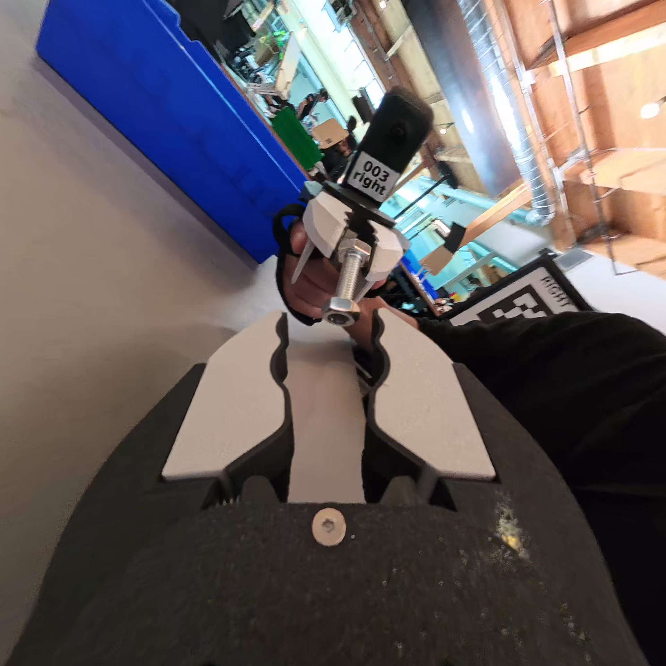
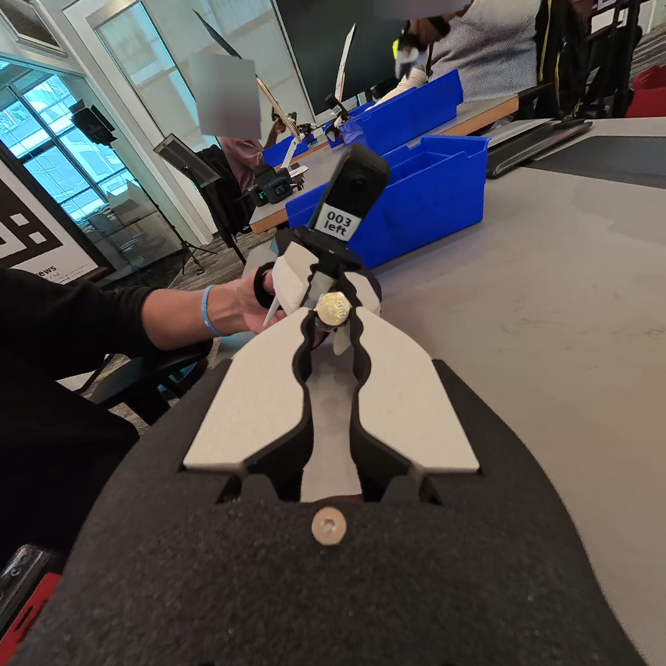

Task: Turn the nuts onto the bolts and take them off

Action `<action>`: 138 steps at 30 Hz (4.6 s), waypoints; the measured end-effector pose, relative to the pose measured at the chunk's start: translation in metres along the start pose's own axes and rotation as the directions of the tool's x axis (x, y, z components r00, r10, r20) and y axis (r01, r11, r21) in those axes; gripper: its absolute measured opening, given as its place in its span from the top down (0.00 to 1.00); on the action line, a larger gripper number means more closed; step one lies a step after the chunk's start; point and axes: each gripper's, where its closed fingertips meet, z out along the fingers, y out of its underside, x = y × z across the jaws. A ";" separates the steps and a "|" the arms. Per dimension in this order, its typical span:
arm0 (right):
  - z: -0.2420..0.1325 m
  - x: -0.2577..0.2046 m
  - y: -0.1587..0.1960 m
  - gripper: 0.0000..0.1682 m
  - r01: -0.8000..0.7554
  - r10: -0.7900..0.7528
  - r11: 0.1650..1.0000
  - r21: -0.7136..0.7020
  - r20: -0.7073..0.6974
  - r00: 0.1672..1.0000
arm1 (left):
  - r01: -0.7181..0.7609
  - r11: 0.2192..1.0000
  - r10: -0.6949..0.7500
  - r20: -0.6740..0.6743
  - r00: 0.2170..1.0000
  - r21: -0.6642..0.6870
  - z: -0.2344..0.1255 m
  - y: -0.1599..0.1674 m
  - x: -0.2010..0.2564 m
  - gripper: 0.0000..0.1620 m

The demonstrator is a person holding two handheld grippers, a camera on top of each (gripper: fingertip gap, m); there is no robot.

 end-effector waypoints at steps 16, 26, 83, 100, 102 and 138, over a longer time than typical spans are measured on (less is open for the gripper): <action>0.002 -0.006 0.008 0.89 -0.007 0.009 0.999 -0.037 0.057 0.998 | -0.053 0.998 0.051 -0.042 0.998 -0.045 -0.001 0.001 0.011 0.89; -0.002 -0.008 0.027 0.84 0.200 -0.190 0.963 -0.181 0.071 0.979 | -0.087 0.981 0.090 0.011 0.996 -0.171 -0.006 0.010 0.009 0.89; 0.009 -0.014 0.005 0.89 -0.428 0.412 0.903 0.018 0.238 0.880 | -0.750 0.314 0.941 0.293 0.167 -0.582 -0.008 0.003 0.017 0.84; 0.004 -0.020 -0.005 0.89 -0.150 0.139 0.986 0.074 0.144 0.980 | -0.136 0.990 0.137 -0.021 0.990 0.037 0.006 0.001 0.032 0.88; 0.006 -0.021 0.000 0.89 -0.134 0.128 0.990 0.032 0.143 0.981 | -0.203 0.979 0.202 0.031 0.979 0.025 0.002 -0.004 0.031 0.88; 0.011 -0.025 0.009 0.89 -0.329 0.328 0.944 -0.031 0.213 0.920 | -0.732 0.551 0.834 0.271 0.480 -0.401 -0.011 0.002 0.014 0.90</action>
